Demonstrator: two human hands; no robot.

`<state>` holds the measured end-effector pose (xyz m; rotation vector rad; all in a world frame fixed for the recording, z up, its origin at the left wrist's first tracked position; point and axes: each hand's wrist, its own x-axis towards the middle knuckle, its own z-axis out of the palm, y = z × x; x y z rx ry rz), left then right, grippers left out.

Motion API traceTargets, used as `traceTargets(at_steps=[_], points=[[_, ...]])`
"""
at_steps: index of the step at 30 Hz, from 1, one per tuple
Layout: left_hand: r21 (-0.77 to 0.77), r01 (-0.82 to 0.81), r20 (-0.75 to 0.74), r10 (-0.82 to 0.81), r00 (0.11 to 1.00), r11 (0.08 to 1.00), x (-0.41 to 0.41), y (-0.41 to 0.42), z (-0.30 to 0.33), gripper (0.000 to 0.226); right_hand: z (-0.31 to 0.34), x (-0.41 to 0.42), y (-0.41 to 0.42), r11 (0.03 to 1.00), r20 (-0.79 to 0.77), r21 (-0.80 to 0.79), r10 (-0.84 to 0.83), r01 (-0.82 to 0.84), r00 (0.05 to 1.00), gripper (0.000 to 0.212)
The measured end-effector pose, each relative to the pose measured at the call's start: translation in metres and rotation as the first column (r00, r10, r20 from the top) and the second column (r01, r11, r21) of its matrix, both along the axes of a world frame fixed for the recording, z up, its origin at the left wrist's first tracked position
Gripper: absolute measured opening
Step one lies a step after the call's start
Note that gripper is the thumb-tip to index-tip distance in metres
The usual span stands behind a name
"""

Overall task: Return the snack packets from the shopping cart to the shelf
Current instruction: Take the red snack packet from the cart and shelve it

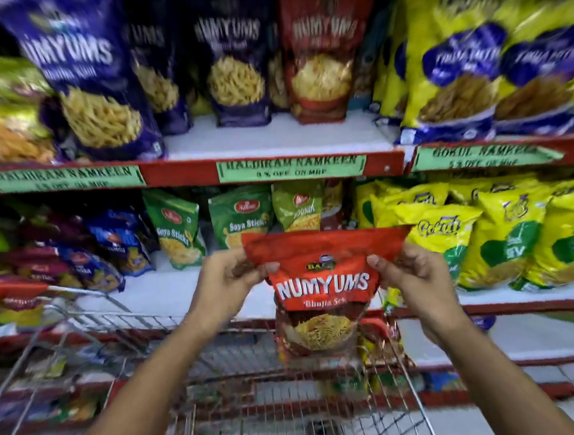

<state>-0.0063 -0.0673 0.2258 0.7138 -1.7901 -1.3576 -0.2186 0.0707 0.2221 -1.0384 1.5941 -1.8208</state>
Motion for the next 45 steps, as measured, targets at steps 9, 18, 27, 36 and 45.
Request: traceTargets(at_steps=[9, 18, 27, 36, 45], points=[[-0.362, -0.100, -0.173, 0.038, 0.984, 0.927, -0.045, -0.041, 0.176, 0.021, 0.175, -0.044, -0.047, 0.943, -0.187, -0.332, -0.058, -0.008, 0.981, 0.013], [-0.421, -0.331, -0.241, 0.247, 0.938, 0.844, -0.123, -0.115, 0.245, 0.013, 0.239, -0.105, -0.137, 0.911, -0.161, -0.409, -0.123, 0.048, 0.979, 0.015], [-0.176, -0.390, -0.288, 0.332, 0.898, 0.904, -0.180, -0.186, 0.210, 0.007, 0.219, -0.145, -0.209, 0.908, -0.030, -0.393, -0.171, 0.146, 0.985, 0.020], [0.063, -0.195, -0.061, 0.199, 0.978, 0.979, -0.202, -0.157, 0.119, 0.020, 0.114, -0.157, -0.229, 0.998, -0.031, -0.063, -0.009, 0.007, 0.999, 0.023], [0.002, -0.209, -0.117, 0.208, 0.971, 0.978, -0.192, -0.105, 0.121, 0.040, 0.105, -0.137, -0.185, 0.997, -0.176, -0.063, -0.046, 0.036, 0.983, 0.038]])
